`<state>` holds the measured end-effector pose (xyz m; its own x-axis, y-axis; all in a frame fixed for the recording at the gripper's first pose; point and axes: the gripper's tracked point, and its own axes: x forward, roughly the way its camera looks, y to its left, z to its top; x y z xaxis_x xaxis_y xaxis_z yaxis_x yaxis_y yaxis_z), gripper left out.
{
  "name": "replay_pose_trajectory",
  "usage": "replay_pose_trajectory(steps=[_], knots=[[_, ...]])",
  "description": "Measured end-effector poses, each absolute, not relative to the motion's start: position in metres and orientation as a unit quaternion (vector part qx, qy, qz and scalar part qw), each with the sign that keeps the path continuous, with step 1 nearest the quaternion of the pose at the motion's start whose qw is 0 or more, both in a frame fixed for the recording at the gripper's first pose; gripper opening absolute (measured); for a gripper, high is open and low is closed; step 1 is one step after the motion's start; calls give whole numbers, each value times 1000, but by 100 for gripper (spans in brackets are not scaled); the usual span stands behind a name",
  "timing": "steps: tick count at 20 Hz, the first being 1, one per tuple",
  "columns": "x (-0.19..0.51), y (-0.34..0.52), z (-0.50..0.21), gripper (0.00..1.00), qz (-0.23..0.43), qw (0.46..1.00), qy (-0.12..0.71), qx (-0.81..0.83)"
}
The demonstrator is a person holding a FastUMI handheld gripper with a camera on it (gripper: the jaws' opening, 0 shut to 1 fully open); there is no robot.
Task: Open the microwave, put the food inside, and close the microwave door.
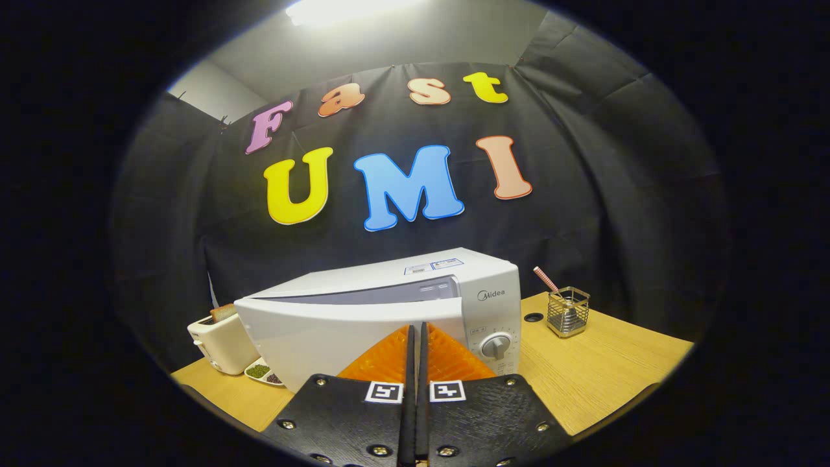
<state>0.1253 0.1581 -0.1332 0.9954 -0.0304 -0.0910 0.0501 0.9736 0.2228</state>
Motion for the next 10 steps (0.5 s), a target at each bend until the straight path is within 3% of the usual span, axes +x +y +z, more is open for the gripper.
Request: replay_pose_trajectory(steps=[10], knots=[[171,147,-136,1,-22,994,51,92]])
